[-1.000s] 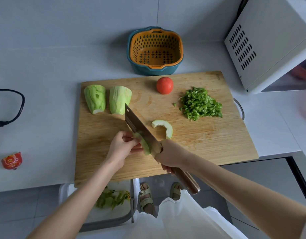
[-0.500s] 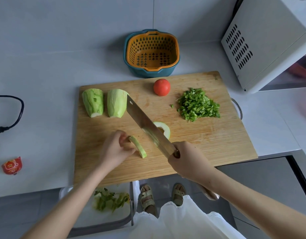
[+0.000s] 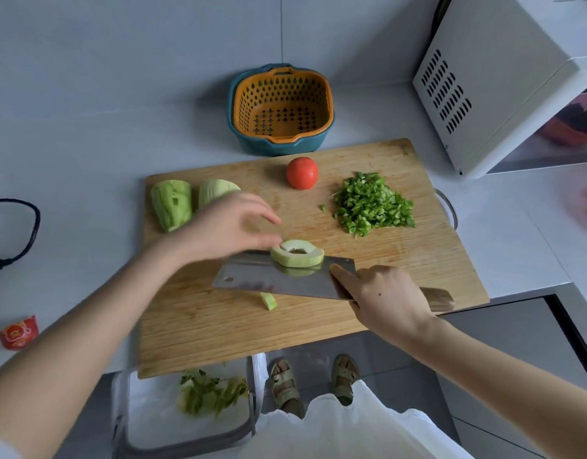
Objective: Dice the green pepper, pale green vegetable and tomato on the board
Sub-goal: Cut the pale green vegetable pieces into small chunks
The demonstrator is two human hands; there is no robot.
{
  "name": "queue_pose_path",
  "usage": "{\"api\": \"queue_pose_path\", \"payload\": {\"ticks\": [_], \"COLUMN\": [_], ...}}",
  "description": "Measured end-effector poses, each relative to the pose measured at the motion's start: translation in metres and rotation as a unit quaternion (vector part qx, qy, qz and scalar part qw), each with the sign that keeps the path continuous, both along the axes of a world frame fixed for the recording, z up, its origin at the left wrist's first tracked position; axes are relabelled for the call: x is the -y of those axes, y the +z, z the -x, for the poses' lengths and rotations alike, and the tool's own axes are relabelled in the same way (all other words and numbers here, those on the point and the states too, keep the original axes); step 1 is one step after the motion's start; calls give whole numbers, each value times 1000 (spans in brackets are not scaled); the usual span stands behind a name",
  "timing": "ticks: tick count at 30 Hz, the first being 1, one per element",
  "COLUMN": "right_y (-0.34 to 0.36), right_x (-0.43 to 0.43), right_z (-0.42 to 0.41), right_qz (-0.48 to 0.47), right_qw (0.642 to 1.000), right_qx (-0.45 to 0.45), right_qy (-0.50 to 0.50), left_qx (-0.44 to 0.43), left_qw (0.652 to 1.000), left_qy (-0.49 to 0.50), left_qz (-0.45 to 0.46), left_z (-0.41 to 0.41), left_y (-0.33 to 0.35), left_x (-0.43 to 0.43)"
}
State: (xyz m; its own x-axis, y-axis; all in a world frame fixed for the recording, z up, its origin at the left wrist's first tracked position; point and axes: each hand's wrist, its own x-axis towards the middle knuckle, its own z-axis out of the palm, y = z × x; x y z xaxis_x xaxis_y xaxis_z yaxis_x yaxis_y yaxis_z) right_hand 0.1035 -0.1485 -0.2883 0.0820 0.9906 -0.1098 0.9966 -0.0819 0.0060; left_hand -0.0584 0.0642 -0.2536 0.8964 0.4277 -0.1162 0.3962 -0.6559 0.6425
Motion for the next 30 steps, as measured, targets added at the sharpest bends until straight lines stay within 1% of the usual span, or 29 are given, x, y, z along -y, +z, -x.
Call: {"api": "queue_pose_path", "payload": {"ticks": [1, 2, 4, 6, 8, 9, 10, 11, 12, 13, 15, 17, 20, 24, 26, 27, 29, 30], "right_y": [0, 0, 1, 2, 1, 1, 1, 2, 4, 5, 7, 8, 9, 1, -6, -8, -12, -12], "right_x": [-1, -2, -3, -3, -2, -1, 1, 3, 5, 7, 13, 19, 25, 24, 21, 20, 17, 16], "right_z": [-1, -3, -6, -7, -11, -12, -13, -15, -19, -24, -36, -50, -61, -63, -64, -64, -63, -63], "right_qz": [-3, -9, -15, -9, -13, -17, -24, -30, -38, -45, -52, -61, -77, -82, -95, -100, -107, -106], "right_qw": [1000, 1000, 999, 999, 999, 999, 998, 998, 998, 998, 996, 989, 959, 896, 867, 855, 841, 839], "right_qx": [7, 11, 16, 16, 9, 2, -6, -15, -26, -40, -73, -109, -175, -291, -324, -335, -354, -359], "right_qy": [11, 22, 33, 37, 48, 52, 52, 47, 38, 22, -21, -83, -210, -327, -368, -382, -396, -395], "left_qx": [-56, -100, -149, -166, -173, -178, -182, -182, -171, -147, -100, -95, -145, -210, -240, -251, -267, -277], "left_qw": [996, 988, 980, 980, 975, 973, 975, 979, 983, 987, 992, 994, 986, 949, 935, 934, 939, 939], "left_qy": [-64, -101, -116, -105, -117, -120, -114, -95, -63, -23, 42, 39, -67, -211, -232, -229, -206, -196], "left_qz": [-39, -63, -59, -42, -79, -82, -57, -14, 29, 56, 67, 31, -42, -102, -119, -112, -73, -57], "left_z": [-12, -21, -32, -36, -39, -40, -40, -39, -38, -35, -25, -16, -14, -18, -14, -11, -2, 3], "left_y": [-4, -12, -26, -35, -42, -45, -45, -43, -40, -35, -27, -30, -48, -65, -69, -70, -72, -73], "left_x": [8, 14, 17, 17, 15, 14, 10, 4, -4, -16, -38, -50, -36, -1, 4, 5, 9, 12]}}
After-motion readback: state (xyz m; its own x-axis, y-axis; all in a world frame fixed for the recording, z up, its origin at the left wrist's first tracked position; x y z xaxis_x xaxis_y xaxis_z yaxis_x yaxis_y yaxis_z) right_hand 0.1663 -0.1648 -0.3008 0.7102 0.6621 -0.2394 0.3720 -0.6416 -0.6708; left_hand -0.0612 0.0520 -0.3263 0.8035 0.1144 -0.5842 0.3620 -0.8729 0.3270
